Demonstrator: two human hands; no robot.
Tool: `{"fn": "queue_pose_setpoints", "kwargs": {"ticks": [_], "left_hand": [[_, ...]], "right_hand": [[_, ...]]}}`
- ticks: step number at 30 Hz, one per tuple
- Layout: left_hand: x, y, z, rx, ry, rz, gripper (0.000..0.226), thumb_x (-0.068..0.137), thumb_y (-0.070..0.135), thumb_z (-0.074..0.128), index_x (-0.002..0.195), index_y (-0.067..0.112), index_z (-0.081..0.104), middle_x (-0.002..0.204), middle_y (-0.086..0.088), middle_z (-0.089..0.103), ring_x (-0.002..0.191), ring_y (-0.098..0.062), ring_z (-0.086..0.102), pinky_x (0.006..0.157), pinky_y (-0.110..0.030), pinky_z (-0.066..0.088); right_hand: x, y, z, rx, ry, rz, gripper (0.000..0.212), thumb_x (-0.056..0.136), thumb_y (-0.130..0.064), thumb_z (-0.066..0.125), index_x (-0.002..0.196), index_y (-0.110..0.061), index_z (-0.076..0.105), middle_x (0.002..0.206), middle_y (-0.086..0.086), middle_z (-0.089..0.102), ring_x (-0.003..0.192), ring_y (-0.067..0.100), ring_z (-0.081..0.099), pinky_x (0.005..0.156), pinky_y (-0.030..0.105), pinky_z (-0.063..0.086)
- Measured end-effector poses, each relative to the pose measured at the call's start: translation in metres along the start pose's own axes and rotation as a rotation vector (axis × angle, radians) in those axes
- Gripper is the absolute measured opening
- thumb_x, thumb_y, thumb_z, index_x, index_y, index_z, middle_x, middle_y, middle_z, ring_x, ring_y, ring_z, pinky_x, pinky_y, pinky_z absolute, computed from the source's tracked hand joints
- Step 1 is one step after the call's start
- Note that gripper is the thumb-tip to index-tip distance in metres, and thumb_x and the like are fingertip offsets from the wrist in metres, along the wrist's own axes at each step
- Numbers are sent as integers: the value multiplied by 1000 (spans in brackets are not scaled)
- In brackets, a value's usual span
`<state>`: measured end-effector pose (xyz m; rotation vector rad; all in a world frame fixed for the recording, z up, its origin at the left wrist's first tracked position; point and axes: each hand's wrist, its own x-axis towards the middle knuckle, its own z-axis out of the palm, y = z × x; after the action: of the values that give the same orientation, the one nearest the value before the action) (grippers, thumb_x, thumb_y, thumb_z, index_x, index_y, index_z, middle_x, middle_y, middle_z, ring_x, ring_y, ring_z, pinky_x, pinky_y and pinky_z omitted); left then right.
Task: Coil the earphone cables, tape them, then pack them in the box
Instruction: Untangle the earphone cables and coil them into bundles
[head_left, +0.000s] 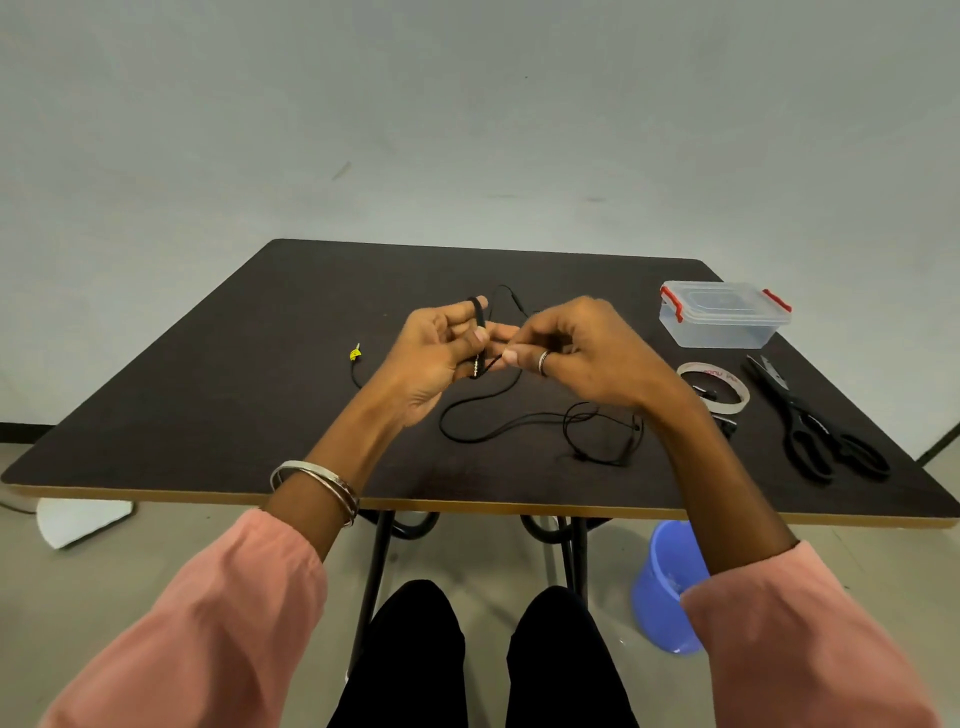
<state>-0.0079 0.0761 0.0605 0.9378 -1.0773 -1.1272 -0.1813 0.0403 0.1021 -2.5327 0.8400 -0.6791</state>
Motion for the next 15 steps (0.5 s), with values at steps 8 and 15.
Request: {"fn": "queue_pose_setpoints", "kwargs": {"ticks": [8,15], "left_hand": [[-12,-8,8,-87,-290,-149,34,97,0,41,130,-1,50,95,-16,73,86,-24,73,72,-28,59],[-9,-5,13,-123,-381,-98,38,87,6,53,124,1,56,85,-9,72,68,-16,69,63,-23,56]], "right_hand": [[24,11,-24,431,243,70,13,79,-14,75,81,-2,70,71,13,67,61,15,58,56,23,51],[34,36,-4,634,349,166,5,85,-8,68,81,-6,69,67,5,66,60,15,59,55,21,53]]}}
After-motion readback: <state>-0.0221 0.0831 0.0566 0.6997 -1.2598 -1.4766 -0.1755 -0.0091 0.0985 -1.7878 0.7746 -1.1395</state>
